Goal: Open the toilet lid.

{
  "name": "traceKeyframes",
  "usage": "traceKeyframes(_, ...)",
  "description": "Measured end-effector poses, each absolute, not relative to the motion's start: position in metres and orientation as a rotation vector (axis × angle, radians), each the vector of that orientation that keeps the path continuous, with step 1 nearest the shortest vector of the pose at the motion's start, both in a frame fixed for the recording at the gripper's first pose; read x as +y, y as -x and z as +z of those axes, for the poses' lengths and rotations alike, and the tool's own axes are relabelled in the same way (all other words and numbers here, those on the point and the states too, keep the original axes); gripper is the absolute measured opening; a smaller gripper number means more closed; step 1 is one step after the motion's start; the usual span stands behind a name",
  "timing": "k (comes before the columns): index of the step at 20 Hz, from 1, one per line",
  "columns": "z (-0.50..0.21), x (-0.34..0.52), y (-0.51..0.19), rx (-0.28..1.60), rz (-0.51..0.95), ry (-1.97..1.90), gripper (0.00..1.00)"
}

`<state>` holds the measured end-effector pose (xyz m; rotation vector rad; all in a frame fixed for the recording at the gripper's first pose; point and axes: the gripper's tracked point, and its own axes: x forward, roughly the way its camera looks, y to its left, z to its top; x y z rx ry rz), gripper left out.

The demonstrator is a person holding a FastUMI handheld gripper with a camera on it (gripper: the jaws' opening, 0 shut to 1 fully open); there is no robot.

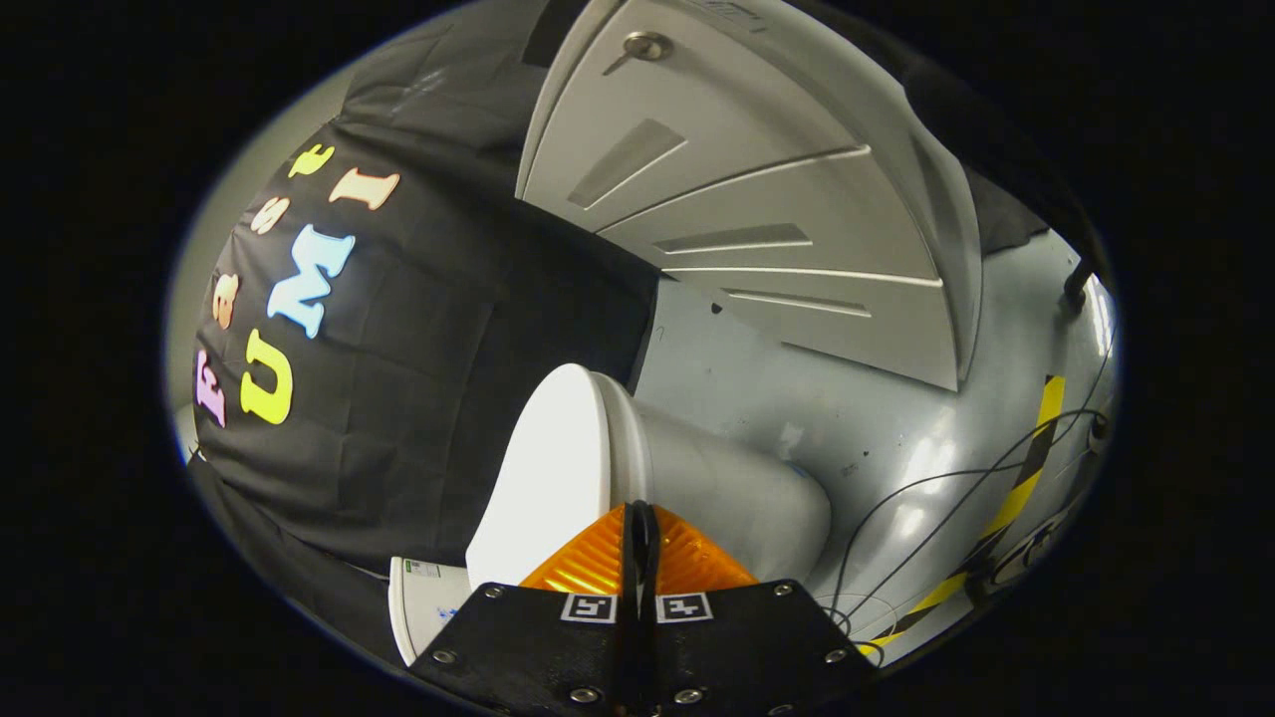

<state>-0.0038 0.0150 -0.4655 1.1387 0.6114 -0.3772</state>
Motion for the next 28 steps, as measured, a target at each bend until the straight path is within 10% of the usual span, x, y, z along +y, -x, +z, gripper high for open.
traceKeyframes(28,-0.307,0.043,-0.016,0.533,-0.283,-0.715,0.0)
